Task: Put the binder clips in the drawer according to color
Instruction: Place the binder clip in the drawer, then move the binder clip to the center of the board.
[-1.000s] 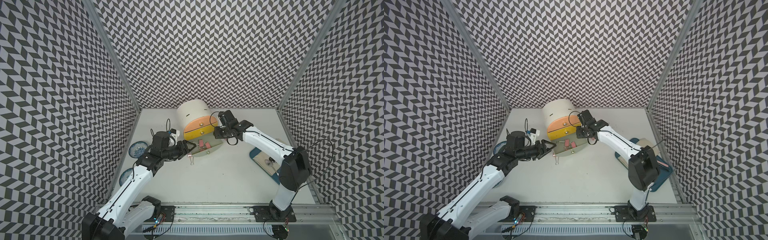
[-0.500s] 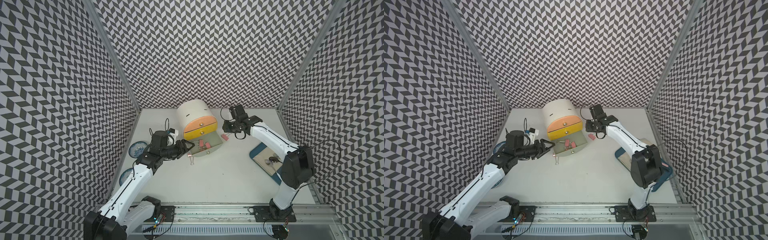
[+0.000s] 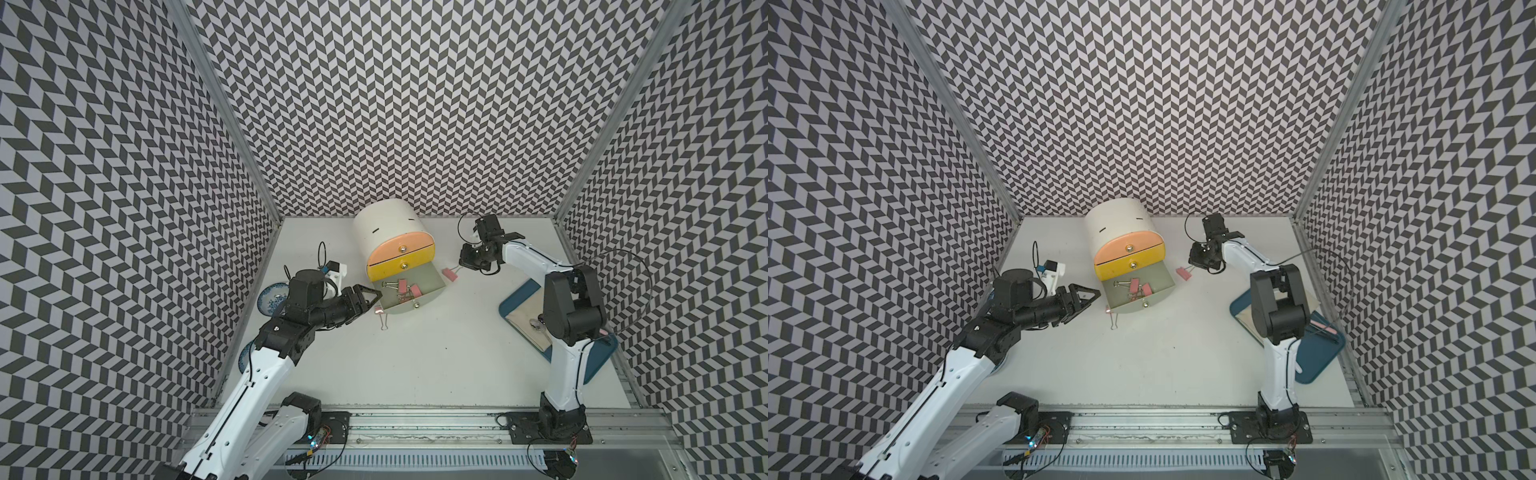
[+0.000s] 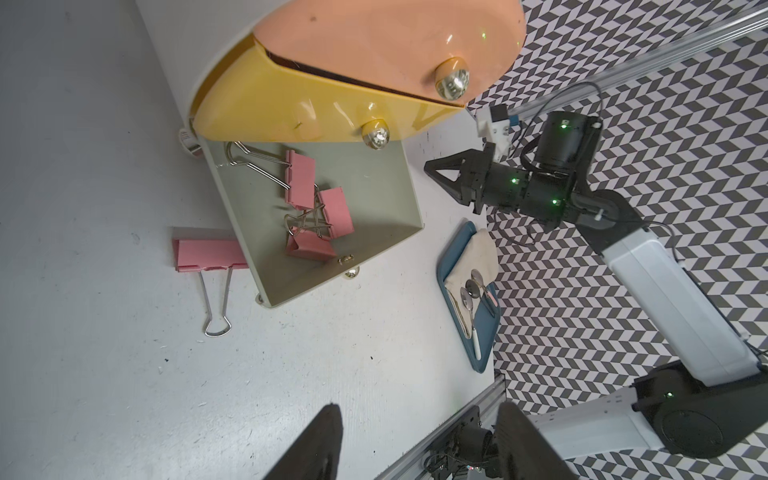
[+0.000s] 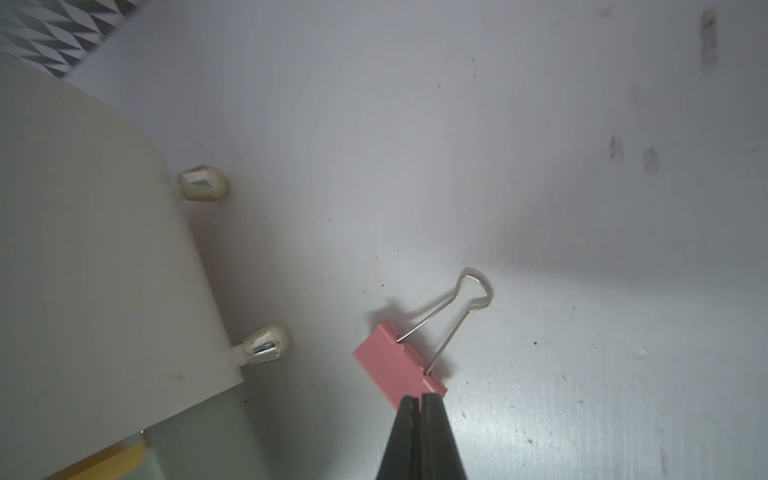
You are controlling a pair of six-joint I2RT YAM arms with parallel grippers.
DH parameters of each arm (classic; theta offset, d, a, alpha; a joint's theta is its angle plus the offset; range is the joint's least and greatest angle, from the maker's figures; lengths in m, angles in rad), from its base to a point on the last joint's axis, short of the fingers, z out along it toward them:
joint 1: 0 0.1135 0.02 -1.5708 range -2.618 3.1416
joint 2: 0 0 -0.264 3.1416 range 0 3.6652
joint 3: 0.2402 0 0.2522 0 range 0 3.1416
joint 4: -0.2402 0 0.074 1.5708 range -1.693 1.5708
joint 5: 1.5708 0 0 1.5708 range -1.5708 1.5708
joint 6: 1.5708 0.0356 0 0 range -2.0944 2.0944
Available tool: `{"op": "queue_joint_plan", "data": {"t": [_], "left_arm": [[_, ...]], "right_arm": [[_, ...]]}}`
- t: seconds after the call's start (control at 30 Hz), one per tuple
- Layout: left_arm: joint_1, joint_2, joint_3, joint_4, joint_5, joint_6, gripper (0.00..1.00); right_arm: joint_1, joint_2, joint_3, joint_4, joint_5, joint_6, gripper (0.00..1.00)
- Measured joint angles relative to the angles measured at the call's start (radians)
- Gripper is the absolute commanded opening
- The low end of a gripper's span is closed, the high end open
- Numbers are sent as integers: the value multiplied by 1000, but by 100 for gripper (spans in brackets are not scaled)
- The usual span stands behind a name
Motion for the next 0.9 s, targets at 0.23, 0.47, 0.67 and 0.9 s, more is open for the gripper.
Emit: {"op": "queue_joint_plan", "data": {"t": [0.23, 0.47, 0.67, 0.9], "left_arm": [[6, -33, 0, -62, -13, 0, 63], [12, -50, 0, -97, -18, 0, 63], [17, -51, 0, -122, -19, 1, 63], [17, -52, 0, -137, -19, 7, 63]], "right_arm": [[0, 60, 10, 24, -37, 20, 4], [0, 84, 21, 71, -56, 36, 3], [0, 122, 26, 98, -72, 47, 3], [0, 126, 21, 121, -70, 52, 1]]}}
